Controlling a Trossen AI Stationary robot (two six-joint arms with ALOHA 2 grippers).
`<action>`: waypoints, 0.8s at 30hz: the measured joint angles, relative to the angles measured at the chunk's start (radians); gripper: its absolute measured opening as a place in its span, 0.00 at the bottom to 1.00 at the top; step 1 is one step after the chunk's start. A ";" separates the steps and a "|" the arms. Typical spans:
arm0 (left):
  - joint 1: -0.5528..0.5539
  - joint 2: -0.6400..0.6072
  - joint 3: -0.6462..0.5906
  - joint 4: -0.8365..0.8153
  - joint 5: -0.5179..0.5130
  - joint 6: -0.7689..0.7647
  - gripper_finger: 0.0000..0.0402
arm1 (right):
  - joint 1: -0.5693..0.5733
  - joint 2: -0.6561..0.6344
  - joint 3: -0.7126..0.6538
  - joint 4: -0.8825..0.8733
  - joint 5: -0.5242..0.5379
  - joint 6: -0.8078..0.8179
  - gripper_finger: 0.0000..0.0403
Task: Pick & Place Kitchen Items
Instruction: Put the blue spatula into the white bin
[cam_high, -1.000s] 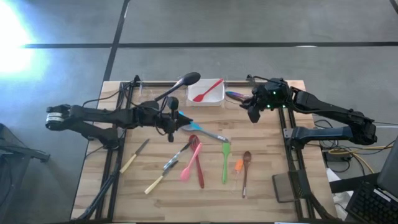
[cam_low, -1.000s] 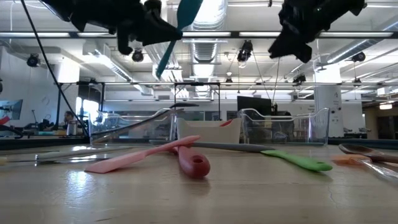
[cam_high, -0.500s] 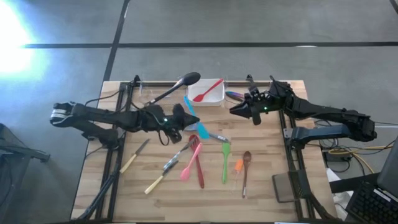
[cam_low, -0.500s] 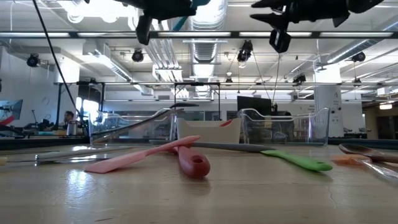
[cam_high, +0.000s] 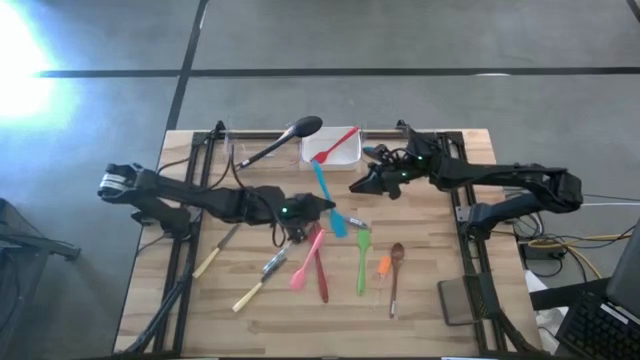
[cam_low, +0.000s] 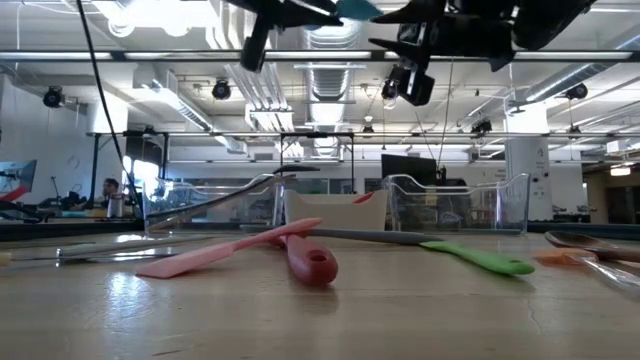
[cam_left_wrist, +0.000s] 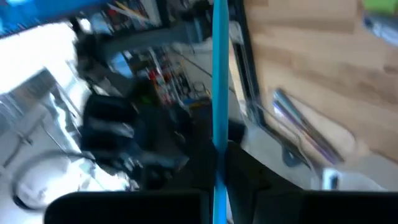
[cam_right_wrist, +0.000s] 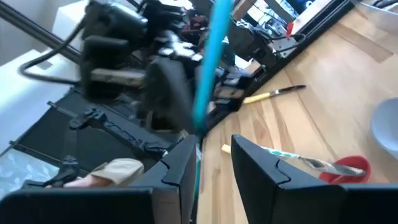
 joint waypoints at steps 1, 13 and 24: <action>-0.009 0.000 0.002 -0.001 0.015 -0.004 0.05 | -0.001 0.015 0.011 0.001 -0.008 -0.007 0.24; -0.043 -0.015 0.004 0.016 0.103 -0.074 0.05 | 0.010 0.169 0.181 0.064 -0.087 -0.035 0.22; -0.044 -0.015 0.002 0.010 0.101 -0.078 0.05 | 0.045 0.279 0.306 0.062 -0.160 -0.011 0.30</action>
